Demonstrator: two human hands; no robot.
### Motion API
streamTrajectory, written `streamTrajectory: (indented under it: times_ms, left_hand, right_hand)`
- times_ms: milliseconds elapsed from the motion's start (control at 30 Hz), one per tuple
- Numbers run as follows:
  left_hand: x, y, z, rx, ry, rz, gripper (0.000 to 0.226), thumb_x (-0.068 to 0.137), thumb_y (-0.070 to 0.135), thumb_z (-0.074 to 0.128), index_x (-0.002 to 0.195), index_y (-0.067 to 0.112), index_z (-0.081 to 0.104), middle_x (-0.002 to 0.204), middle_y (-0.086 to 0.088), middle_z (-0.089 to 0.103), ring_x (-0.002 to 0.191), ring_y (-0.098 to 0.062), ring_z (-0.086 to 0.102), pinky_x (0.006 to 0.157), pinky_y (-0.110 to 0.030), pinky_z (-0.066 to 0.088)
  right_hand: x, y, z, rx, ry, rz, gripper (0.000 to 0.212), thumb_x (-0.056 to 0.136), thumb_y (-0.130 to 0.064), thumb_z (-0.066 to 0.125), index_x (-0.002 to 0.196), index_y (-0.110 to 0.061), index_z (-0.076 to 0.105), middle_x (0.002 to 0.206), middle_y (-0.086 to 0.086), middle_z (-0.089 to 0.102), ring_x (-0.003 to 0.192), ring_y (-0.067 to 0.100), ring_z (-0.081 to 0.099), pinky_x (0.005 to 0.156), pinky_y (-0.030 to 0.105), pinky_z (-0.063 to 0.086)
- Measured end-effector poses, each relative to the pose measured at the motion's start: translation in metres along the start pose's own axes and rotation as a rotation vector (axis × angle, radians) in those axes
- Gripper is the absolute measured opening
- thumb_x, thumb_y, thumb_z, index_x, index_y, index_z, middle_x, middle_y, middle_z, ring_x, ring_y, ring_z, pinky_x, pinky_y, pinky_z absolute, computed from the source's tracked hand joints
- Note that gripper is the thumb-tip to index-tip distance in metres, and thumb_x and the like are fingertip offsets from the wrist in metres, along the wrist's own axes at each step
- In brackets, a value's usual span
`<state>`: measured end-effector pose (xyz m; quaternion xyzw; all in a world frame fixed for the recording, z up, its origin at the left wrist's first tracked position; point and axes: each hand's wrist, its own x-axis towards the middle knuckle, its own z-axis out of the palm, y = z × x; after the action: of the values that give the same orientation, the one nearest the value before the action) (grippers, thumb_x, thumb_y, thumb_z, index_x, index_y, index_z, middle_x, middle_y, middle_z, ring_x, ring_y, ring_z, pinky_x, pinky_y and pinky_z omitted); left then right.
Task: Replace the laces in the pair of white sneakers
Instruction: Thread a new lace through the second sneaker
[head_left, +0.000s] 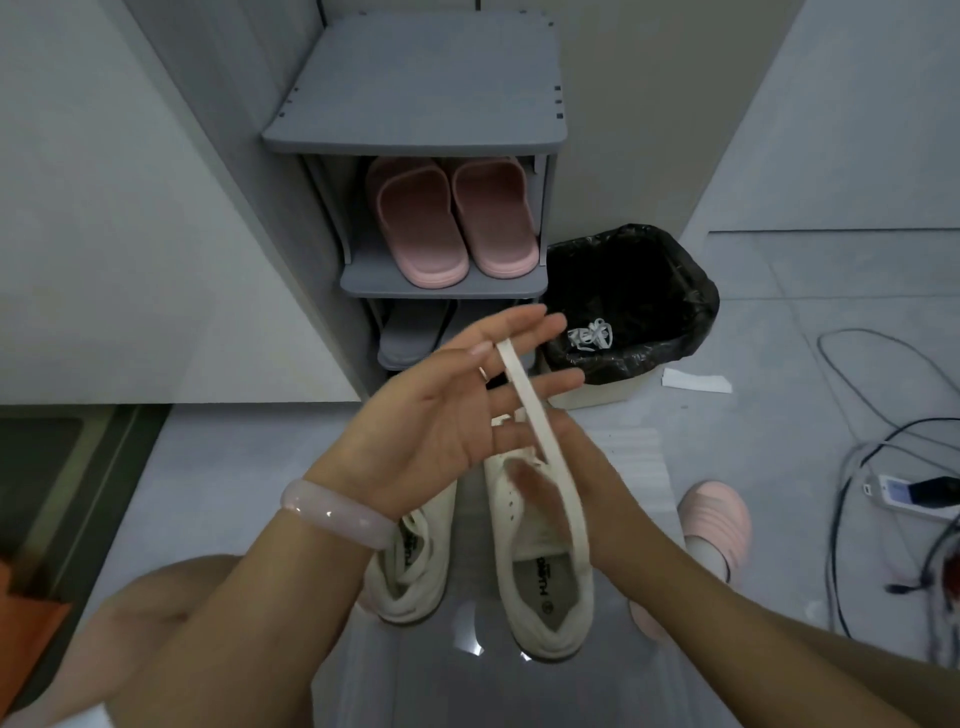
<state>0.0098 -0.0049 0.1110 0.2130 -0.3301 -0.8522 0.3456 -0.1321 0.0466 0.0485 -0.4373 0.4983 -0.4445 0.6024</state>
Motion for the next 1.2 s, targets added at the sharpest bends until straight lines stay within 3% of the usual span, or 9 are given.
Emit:
streamTrajectory:
  times_ms: [100, 200, 367, 500, 700, 833, 933, 1067, 1200]
  left_hand:
    - [0.0, 0.003, -0.002, -0.01, 0.012, 0.027, 0.041, 0.086, 0.02, 0.042, 0.124, 0.013, 0.055, 0.133, -0.003, 0.056, 0.115, -0.027, 0.059, 0.086, -0.041, 0.053]
    - [0.002, 0.003, -0.004, -0.028, 0.068, 0.031, 0.041, 0.085, 0.018, 0.041, 0.124, 0.011, 0.054, 0.132, -0.003, 0.056, 0.114, -0.026, 0.059, 0.087, -0.04, 0.053]
    - [0.008, -0.001, -0.011, -0.018, 0.247, 0.043, 0.039, 0.088, 0.017, 0.046, 0.125, 0.011, 0.052, 0.131, -0.006, 0.056, 0.109, -0.026, 0.062, 0.088, -0.038, 0.054]
    - [0.015, -0.02, -0.024, 0.668, 0.668, -0.17, 0.039, 0.094, 0.021, 0.044, 0.133, 0.028, 0.04, 0.098, 0.002, 0.061, 0.078, -0.022, 0.068, 0.07, -0.028, 0.054]
    - [0.011, -0.056, -0.026, 1.148, 0.466, -0.03, 0.011, 0.091, 0.021, 0.051, 0.089, 0.028, 0.058, 0.084, 0.013, 0.064, 0.069, -0.004, 0.063, 0.067, -0.012, 0.046]
    - [0.012, -0.066, -0.023, 1.358, 0.206, -0.023, 0.018, 0.085, 0.021, 0.064, 0.103, 0.021, 0.065, 0.085, 0.016, 0.056, 0.071, 0.001, 0.054, 0.067, -0.007, 0.041]
    - [0.012, -0.071, -0.02, 1.38, 0.151, -0.059, 0.007, 0.085, 0.022, 0.064, 0.079, 0.02, 0.067, 0.066, 0.014, 0.052, 0.059, 0.003, 0.049, 0.059, -0.01, 0.037]
    - [0.011, -0.068, -0.026, 1.346, 0.205, -0.119, 0.015, 0.085, 0.012, 0.062, 0.07, 0.016, 0.064, 0.06, 0.011, 0.059, 0.051, 0.006, 0.053, 0.056, -0.007, 0.04]
    - [0.01, -0.057, -0.04, 1.127, 0.457, -0.193, 0.011, 0.083, 0.002, 0.062, 0.084, -0.008, 0.06, 0.076, -0.017, 0.069, 0.057, -0.007, 0.064, 0.06, -0.021, 0.056]
  right_hand:
    - [0.0, -0.005, 0.0, 0.055, 0.109, -0.037, 0.028, 0.091, -0.044, 0.047, 0.09, -0.022, 0.065, 0.087, -0.004, 0.069, 0.087, 0.013, 0.065, 0.079, 0.028, 0.051]
    - [-0.004, -0.01, 0.001, 0.21, -0.121, 0.162, 0.055, 0.084, -0.059, 0.032, 0.087, -0.02, 0.071, 0.083, 0.002, 0.072, 0.081, 0.015, 0.068, 0.073, 0.027, 0.052]
    - [-0.016, -0.012, 0.0, -0.001, -0.374, 0.149, 0.022, 0.089, -0.037, 0.052, 0.086, -0.031, 0.073, 0.079, -0.007, 0.07, 0.082, 0.005, 0.066, 0.076, 0.014, 0.049]
    - [-0.008, -0.005, -0.008, -0.008, -0.15, 0.172, 0.031, 0.079, -0.047, 0.051, 0.084, -0.028, 0.075, 0.096, -0.009, 0.073, 0.096, 0.007, 0.065, 0.084, 0.018, 0.052]
    - [0.004, -0.006, -0.023, 0.224, 0.059, 0.167, 0.032, 0.094, -0.036, 0.043, 0.103, -0.021, 0.07, 0.103, -0.006, 0.072, 0.092, 0.0, 0.067, 0.065, 0.008, 0.05]
    - [0.003, -0.005, -0.023, 0.186, 0.043, 0.15, 0.032, 0.088, -0.041, 0.046, 0.097, -0.026, 0.073, 0.101, -0.007, 0.072, 0.093, 0.001, 0.067, 0.066, 0.008, 0.05]
    - [0.002, -0.003, -0.02, 0.124, 0.038, 0.183, 0.03, 0.089, -0.042, 0.047, 0.094, -0.03, 0.074, 0.108, -0.011, 0.069, 0.096, -0.006, 0.063, 0.065, 0.008, 0.049]
    - [0.003, -0.002, -0.02, 0.068, 0.032, 0.228, 0.03, 0.095, -0.038, 0.044, 0.094, -0.031, 0.072, 0.102, -0.011, 0.071, 0.094, 0.001, 0.066, 0.064, 0.01, 0.05]
    - [0.007, 0.009, -0.028, -0.605, 0.155, 0.09, 0.02, 0.093, -0.028, 0.051, 0.087, -0.02, 0.068, 0.086, -0.007, 0.067, 0.08, 0.008, 0.06, 0.064, 0.01, 0.039]
